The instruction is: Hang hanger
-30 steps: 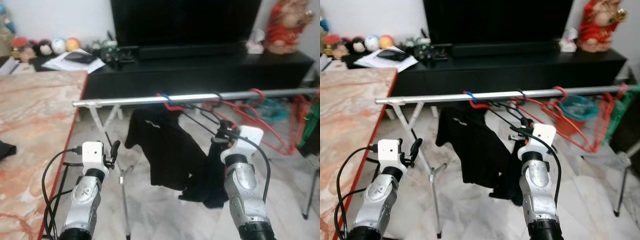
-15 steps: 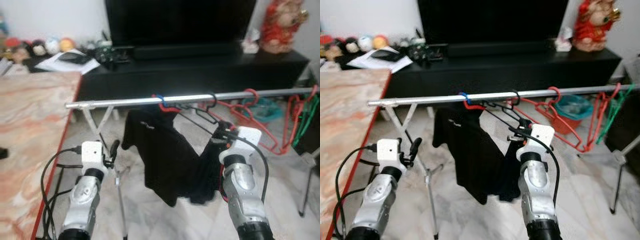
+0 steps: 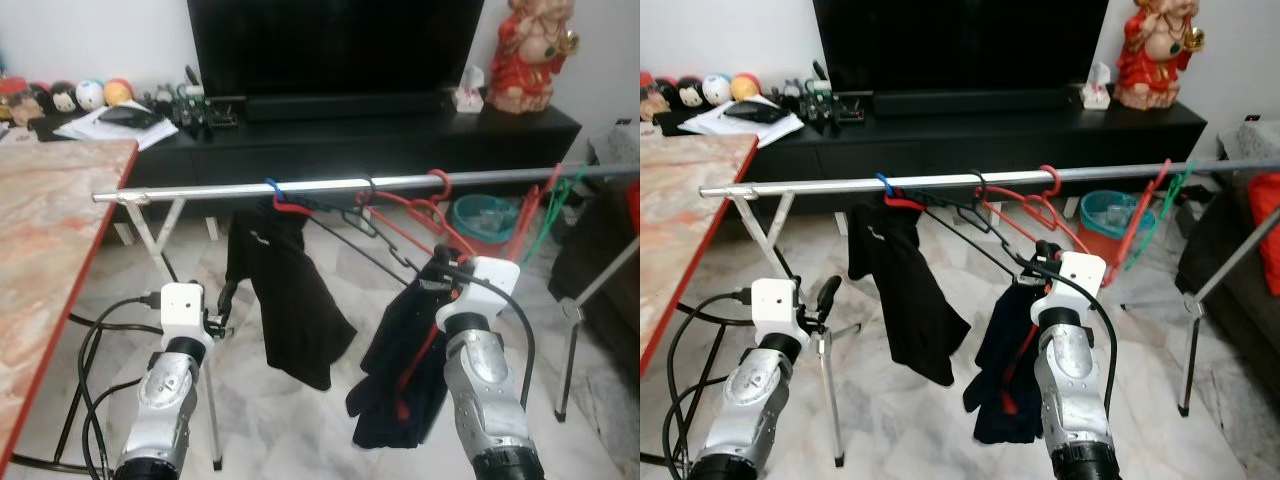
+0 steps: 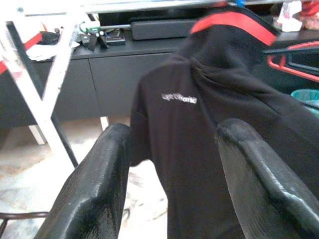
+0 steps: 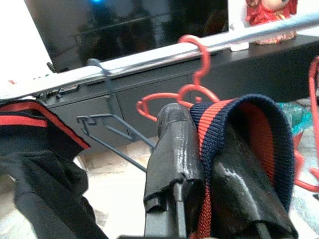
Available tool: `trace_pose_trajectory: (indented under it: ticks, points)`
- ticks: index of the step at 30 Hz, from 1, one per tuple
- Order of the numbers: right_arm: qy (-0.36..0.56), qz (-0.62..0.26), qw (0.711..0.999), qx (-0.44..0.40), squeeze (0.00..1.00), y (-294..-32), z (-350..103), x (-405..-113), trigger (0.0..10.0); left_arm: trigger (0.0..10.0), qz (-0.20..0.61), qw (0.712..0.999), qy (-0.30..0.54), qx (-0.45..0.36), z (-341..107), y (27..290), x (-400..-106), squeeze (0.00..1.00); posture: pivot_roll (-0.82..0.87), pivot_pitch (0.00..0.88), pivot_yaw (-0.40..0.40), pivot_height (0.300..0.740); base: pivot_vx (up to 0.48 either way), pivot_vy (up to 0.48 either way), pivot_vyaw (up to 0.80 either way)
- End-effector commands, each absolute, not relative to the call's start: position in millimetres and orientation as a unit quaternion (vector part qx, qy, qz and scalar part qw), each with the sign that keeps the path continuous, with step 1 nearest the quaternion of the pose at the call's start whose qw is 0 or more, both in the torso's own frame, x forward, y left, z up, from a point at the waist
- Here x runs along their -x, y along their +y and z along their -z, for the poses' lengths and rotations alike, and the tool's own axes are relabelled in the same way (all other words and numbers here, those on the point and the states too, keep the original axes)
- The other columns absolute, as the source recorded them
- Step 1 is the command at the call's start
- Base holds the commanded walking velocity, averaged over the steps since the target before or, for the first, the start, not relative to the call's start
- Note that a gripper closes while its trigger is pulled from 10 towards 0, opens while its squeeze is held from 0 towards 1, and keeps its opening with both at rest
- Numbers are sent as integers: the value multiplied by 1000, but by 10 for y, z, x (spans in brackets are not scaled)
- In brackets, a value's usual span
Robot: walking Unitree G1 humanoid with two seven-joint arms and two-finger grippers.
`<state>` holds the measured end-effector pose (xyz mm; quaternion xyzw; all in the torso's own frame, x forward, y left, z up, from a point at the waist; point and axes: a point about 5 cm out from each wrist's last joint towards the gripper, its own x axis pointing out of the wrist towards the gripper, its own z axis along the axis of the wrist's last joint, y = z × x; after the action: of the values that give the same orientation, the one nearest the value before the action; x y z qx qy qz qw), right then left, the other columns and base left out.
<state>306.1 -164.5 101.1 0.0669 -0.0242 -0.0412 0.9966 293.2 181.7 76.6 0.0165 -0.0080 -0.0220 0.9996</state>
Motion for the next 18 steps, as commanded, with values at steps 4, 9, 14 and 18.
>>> trace_pose_trajectory:
  ticks: [4,9,14,18]
  points:
    - [-38,48,997,-50,0,-1725,-1069,-3074,10000,10000,30,999,-8,-12,-763,1748,-2936,0,-41,0,15,740,245,-387,0]
    - [-40,41,998,-38,0,-1710,-1072,-3069,10000,10000,30,999,-7,-11,-761,1748,-2935,0,-41,0,15,740,258,-384,515]
    - [-29,47,997,-54,0,-1715,-1037,-3069,10000,10000,26,1000,-6,-10,-755,1757,-2931,0,-42,0,13,740,322,-353,269]
    - [-30,46,997,-51,0,-1720,-1039,-3071,10000,10000,25,1000,-5,-10,-747,1764,-2926,0,-42,0,12,740,333,-342,0]
